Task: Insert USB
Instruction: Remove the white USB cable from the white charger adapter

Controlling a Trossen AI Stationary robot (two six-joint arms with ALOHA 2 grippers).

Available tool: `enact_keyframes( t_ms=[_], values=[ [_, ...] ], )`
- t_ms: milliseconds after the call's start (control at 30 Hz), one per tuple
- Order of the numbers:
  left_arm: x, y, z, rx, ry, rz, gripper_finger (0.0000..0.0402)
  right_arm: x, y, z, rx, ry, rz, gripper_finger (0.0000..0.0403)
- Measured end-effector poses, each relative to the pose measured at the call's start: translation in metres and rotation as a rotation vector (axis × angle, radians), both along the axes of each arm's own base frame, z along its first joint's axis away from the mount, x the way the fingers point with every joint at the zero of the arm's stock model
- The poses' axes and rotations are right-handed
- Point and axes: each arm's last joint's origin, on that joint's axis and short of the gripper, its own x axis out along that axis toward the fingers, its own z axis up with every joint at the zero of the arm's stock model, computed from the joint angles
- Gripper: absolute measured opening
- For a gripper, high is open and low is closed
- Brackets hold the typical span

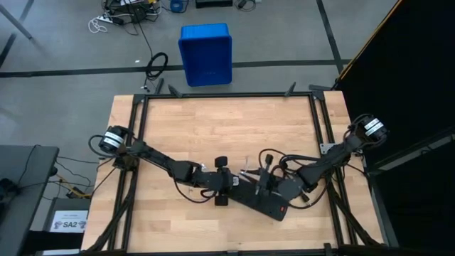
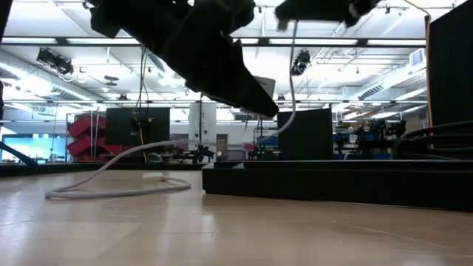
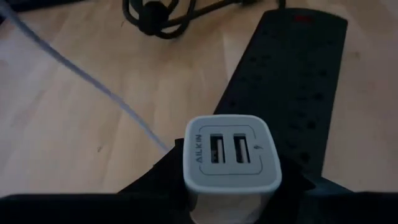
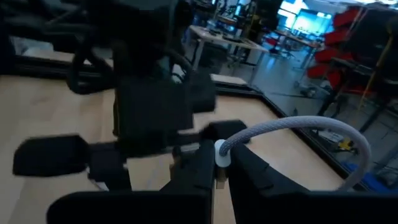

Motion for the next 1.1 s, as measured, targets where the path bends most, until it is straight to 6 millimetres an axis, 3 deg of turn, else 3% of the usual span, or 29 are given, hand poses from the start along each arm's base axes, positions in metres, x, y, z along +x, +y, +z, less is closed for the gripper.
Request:
enact_keyframes(
  t_ms=[100,300,400,567,767,1000,1100],
  values=[
    [-0.003,-0.001,0.003,0.018,0.005,0.012,0.0126,-0.010,-0.001,0.004,0.007,0.021,-0.043,0.0000],
    [-0.014,-0.002,0.021,0.044,-0.016,0.034,0.0126,-0.018,-0.017,-0.009,0.077,0.118,-0.149,0.0000],
    [-0.025,0.003,0.016,0.040,-0.089,0.019,0.0126,-0.018,-0.030,-0.018,0.150,0.164,-0.201,0.0000],
    [-0.062,0.038,0.007,-0.116,-0.271,0.017,0.0126,-0.014,-0.045,-0.023,0.198,0.218,-0.221,0.0000],
    [-0.116,0.087,-0.019,-0.341,-0.444,0.179,0.0126,-0.001,-0.072,-0.027,0.262,0.284,-0.228,0.0000],
    [-0.139,0.127,-0.056,-0.614,-0.200,0.269,0.0126,0.009,-0.121,-0.041,0.417,0.425,-0.260,0.0000],
    [-0.141,0.138,-0.060,-0.675,-0.130,0.277,0.0126,0.013,-0.140,-0.048,0.521,0.488,-0.229,0.0000]
  ],
)
